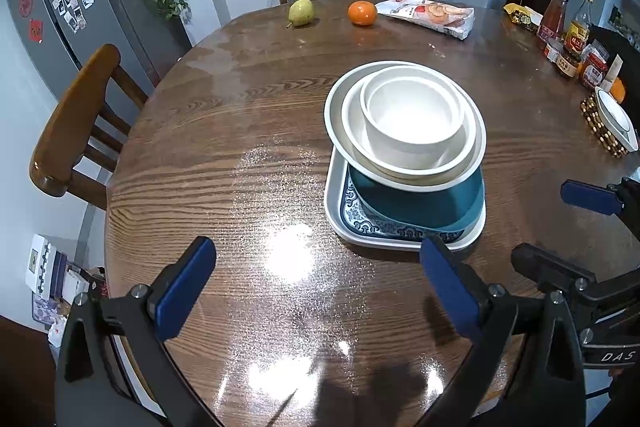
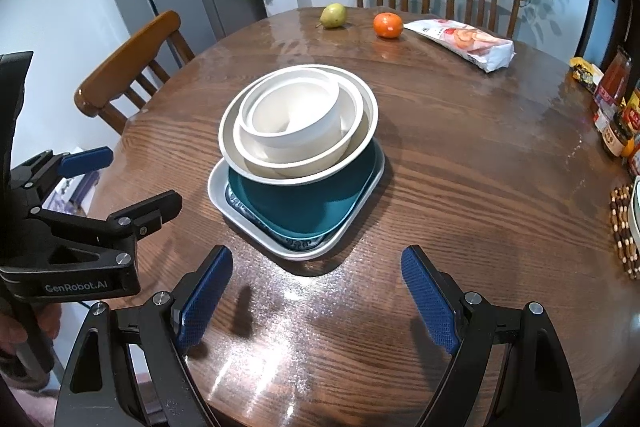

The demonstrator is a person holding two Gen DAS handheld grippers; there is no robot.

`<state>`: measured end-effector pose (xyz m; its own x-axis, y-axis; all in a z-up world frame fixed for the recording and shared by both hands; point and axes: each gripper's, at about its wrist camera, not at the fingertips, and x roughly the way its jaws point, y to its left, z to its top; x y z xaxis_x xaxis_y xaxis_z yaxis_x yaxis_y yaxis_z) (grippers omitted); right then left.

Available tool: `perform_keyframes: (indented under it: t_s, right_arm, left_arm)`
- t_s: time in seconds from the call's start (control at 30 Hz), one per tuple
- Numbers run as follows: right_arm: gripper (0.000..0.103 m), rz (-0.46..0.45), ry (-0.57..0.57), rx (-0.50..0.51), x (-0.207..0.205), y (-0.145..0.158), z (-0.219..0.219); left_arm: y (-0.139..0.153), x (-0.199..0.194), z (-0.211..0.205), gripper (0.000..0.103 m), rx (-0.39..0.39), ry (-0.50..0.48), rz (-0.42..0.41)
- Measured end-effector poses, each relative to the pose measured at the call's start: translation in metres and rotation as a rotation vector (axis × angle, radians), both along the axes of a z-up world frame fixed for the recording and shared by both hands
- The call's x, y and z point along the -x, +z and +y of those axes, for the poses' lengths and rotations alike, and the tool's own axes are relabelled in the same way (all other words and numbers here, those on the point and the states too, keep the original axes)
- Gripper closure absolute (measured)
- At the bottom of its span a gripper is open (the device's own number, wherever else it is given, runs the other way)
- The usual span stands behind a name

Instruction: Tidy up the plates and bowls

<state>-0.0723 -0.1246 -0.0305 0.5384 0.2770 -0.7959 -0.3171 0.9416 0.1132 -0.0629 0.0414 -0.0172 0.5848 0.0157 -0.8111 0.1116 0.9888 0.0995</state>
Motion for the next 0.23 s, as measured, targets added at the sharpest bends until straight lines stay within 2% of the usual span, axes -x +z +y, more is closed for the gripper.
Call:
perform_keyframes:
  t_s: [0.23]
  right_arm:
    - [0.016, 0.000, 0.006, -0.001, -0.0018, 0.0006, 0.0015]
  left_arm:
    - [-0.0005, -0.0023, -0.0003, 0.001, 0.004, 0.005, 0.000]
